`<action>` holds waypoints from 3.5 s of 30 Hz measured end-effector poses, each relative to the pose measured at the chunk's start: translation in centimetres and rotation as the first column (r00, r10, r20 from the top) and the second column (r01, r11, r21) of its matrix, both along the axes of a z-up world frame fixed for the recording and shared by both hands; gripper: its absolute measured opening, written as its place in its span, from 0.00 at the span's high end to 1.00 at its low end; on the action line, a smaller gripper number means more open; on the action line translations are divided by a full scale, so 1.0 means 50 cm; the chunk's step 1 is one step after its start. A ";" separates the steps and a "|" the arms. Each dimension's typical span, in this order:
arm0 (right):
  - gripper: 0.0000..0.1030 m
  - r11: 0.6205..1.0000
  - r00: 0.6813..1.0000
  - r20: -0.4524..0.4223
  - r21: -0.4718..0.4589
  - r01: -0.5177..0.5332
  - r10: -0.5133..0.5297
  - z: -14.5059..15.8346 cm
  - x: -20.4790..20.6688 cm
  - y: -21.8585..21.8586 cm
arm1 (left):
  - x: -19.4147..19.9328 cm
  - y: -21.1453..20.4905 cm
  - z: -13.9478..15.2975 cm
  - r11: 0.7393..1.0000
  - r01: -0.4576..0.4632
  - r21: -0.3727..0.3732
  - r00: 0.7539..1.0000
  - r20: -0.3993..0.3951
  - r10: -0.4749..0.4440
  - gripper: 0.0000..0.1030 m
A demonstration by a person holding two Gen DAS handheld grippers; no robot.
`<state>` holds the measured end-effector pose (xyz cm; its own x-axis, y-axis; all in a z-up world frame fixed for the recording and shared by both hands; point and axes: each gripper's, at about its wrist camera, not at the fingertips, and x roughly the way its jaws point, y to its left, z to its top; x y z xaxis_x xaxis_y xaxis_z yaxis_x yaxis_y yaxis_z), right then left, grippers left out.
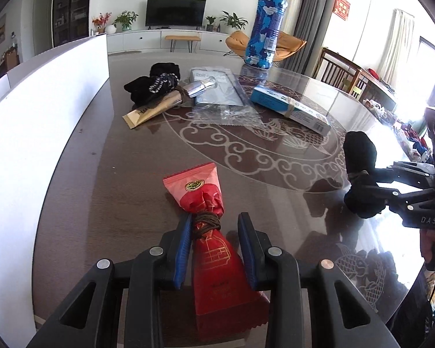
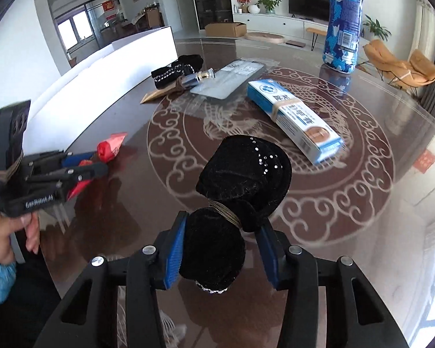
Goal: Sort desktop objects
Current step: 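Lift the black hair ties with the right tool while left tool holds the red packet, then carry the red packet and black hair ties toward the cardboard box with both tools, then open the left tool over the box while right tool releases the hair ties inside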
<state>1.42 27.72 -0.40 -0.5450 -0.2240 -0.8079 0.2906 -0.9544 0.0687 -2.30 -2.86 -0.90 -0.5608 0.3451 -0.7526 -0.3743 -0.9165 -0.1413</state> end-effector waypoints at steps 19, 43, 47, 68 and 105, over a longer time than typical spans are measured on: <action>0.00 0.978 0.981 -0.017 0.074 0.194 -0.193 -0.052 0.003 0.018 | 0.002 0.053 -0.022 0.988 -0.022 -0.154 1.000 0.015 0.025 0.00; 0.65 0.975 0.967 0.159 -0.069 0.211 -0.198 0.012 -0.008 0.095 | -0.014 0.074 0.028 0.988 0.068 -0.141 0.995 0.083 -0.057 0.78; 0.65 0.977 0.975 0.130 -0.095 0.192 -0.179 0.053 0.024 0.091 | 0.031 0.058 0.077 0.993 0.041 -0.107 0.999 0.008 -0.040 0.78; 0.65 0.932 0.938 -0.113 -0.128 -0.340 0.327 0.293 -0.075 -0.489 | 0.029 -0.472 0.299 0.921 -0.390 -0.025 0.918 -0.092 0.386 0.78; 0.06 0.973 0.960 -0.211 -0.105 -0.207 0.182 0.120 -0.085 -0.439 | 0.049 -0.389 0.305 0.932 -0.360 -0.031 0.924 -0.153 0.351 0.22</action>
<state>-2.82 5.79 5.59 -0.6277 -0.4333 -0.6467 0.4893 -0.8658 0.1052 0.15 -22.30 14.33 -0.7414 0.0617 -0.6682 -0.0345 -0.9980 -0.0538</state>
